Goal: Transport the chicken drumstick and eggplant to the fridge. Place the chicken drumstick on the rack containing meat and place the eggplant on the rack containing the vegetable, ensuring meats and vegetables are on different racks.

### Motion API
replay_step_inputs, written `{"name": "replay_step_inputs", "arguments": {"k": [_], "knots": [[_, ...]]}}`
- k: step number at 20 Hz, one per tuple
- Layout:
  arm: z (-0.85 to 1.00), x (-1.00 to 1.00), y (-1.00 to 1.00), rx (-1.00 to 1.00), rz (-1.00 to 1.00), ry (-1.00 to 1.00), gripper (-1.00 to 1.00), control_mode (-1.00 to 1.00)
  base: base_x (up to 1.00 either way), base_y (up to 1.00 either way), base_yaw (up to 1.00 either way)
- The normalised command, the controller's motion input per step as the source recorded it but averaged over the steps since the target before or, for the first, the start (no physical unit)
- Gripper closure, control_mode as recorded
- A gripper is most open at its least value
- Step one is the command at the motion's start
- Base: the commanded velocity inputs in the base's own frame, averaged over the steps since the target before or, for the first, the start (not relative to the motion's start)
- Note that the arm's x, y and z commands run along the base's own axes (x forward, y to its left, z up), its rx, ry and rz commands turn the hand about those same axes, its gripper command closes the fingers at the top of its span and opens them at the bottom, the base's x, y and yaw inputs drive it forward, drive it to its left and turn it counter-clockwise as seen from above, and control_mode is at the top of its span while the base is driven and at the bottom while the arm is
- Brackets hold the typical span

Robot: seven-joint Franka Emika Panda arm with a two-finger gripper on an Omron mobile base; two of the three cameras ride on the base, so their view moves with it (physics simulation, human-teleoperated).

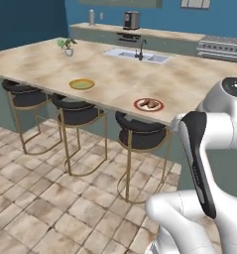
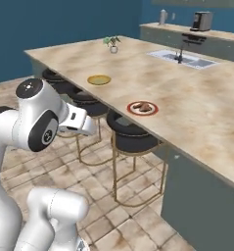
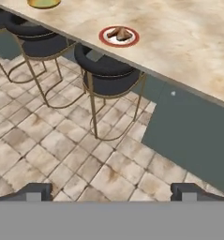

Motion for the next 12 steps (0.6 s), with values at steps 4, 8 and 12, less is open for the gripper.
{"name": "replay_step_inputs", "arguments": {"k": [4, 8, 12], "knots": [[0.0, 0.0, 0.0, 0.0, 0.0, 0.0, -1.0, 1.0, 1.0, 1.0, -0.56], [0.0, 0.0, 0.0, 0.0, 0.0, 0.0, -1.0, 1.0, 0.86, 1.0, -0.45], [0.0, 0.0, 0.0, 0.0, 0.0, 0.0, -1.0, 1.0, 0.66, 1.0, -0.39]]}}
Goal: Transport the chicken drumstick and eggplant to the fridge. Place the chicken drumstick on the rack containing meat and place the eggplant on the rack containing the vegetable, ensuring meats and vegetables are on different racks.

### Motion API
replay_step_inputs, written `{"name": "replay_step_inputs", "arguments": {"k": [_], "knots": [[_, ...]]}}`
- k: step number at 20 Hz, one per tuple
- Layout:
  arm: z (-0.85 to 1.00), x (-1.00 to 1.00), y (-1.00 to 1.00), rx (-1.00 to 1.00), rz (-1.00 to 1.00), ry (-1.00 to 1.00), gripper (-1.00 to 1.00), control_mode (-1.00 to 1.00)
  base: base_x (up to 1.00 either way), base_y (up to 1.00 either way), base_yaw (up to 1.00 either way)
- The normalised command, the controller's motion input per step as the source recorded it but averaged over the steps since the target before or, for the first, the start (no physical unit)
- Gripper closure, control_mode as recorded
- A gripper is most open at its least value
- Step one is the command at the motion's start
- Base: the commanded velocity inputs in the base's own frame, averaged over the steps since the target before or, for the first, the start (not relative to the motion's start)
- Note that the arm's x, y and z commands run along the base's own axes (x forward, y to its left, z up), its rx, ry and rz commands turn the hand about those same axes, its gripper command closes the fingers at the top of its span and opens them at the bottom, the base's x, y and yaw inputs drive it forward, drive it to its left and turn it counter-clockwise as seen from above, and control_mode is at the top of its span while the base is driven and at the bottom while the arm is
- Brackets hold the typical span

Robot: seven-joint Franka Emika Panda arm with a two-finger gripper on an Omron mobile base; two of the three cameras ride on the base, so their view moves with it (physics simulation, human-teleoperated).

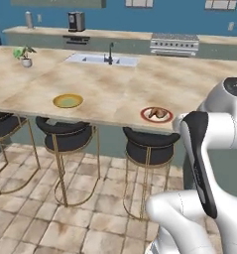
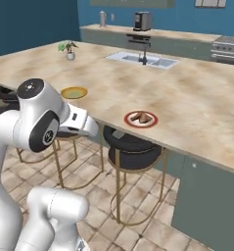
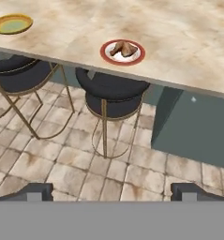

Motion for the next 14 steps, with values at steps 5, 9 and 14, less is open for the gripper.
{"name": "replay_step_inputs", "arguments": {"k": [5, 9, 14], "knots": [[0.0, 0.0, 0.0, 0.0, 0.0, 0.0, -1.0, 1.0, 0.62, 0.83, -0.35], [0.0, 0.0, 0.0, 0.0, 0.0, 0.0, -1.0, 1.0, 0.71, 0.41, -0.37], [0.0, 0.0, 0.0, 0.0, 0.0, 0.0, -1.0, 1.0, 0.3, -0.06, -0.33]]}}
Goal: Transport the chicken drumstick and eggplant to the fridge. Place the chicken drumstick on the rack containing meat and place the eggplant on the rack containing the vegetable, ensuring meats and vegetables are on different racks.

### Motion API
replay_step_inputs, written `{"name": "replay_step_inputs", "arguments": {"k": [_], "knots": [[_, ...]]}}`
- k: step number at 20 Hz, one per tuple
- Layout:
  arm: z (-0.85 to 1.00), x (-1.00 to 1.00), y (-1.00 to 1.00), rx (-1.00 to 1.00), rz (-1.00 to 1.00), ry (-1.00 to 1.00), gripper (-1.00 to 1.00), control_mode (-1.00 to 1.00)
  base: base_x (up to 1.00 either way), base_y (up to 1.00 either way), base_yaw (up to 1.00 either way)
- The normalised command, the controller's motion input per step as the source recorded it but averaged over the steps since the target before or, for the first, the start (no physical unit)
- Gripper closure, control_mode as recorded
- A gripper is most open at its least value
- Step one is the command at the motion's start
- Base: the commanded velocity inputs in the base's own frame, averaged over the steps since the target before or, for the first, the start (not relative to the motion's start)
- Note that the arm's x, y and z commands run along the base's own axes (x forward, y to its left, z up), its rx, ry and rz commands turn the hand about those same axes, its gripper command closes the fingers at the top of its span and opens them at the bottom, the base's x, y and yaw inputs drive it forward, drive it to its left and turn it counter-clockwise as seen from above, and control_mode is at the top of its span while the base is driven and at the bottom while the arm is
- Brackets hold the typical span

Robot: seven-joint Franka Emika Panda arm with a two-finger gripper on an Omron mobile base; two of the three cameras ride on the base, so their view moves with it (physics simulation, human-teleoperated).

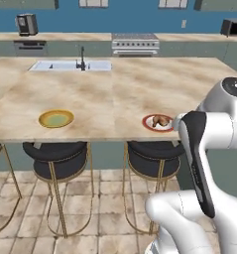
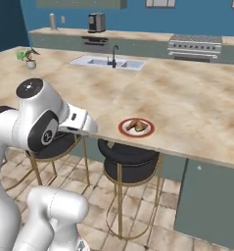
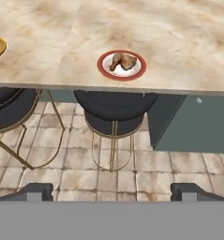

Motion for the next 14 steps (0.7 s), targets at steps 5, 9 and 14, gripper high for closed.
{"name": "replay_step_inputs", "arguments": {"k": [5, 9, 14], "knots": [[0.0, 0.0, 0.0, 0.0, 0.0, 0.0, -1.0, 1.0, 0.22, 0.0, -0.29], [0.0, 0.0, 0.0, 0.0, 0.0, 0.0, -1.0, 1.0, 0.83, 0.21, -0.25], [0.0, 0.0, 0.0, 0.0, 0.0, 0.0, -1.0, 1.0, 1.0, 0.1, -0.24]]}}
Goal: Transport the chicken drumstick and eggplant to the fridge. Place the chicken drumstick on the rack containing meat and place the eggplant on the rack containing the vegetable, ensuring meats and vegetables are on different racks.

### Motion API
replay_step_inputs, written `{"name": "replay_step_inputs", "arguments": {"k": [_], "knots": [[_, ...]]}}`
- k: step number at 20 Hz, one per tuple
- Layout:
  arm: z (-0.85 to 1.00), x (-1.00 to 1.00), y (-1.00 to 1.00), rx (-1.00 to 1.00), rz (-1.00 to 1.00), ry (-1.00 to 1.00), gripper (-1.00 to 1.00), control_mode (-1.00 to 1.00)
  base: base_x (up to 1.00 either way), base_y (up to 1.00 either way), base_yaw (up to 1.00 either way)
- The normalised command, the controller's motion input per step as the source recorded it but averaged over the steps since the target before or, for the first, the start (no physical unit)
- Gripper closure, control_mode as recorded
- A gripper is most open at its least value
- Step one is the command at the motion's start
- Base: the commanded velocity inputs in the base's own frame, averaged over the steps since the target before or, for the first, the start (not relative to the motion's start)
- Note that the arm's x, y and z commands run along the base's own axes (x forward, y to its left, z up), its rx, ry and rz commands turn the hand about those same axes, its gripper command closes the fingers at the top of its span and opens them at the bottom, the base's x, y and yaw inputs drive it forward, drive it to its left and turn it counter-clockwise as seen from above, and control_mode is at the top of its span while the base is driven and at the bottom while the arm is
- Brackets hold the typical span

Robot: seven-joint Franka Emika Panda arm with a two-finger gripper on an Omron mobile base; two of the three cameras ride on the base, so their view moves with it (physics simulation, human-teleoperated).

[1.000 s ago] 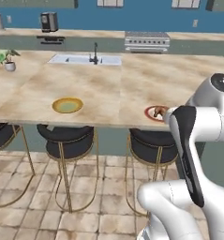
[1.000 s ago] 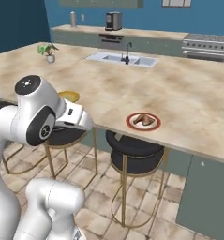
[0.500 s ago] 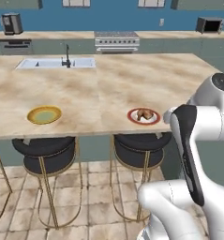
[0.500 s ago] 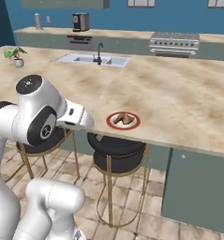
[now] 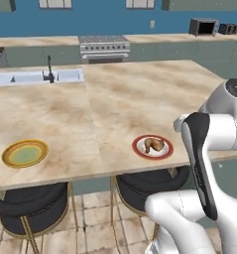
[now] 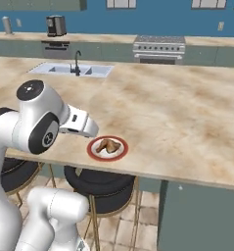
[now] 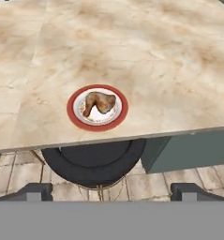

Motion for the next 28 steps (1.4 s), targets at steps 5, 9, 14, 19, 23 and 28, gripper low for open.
{"name": "replay_step_inputs", "arguments": {"k": [5, 9, 14, 19, 23, 28], "knots": [[0.0, 0.0, 0.0, 0.0, 0.0, 0.0, -1.0, 1.0, 1.0, 0.5, -0.19], [0.0, 0.0, 0.0, 0.0, 0.0, 0.0, -1.0, 1.0, 1.0, 0.36, -0.07], [0.0, 0.0, 0.0, 0.0, 0.0, 0.0, -1.0, 1.0, 0.99, 0.08, -0.06], [0.0, 0.0, 0.0, 0.0, 0.0, 0.0, -1.0, 1.0, 0.79, 0.03, -0.08], [-0.28, 0.65, 0.36, 0.0, -0.05, 0.03, -1.0, -1.0, 0.0, 0.0, 0.0], [-0.33, 0.64, 0.53, 0.0, -0.2, 0.06, -1.0, -1.0, 0.0, 0.0, 0.0]]}}
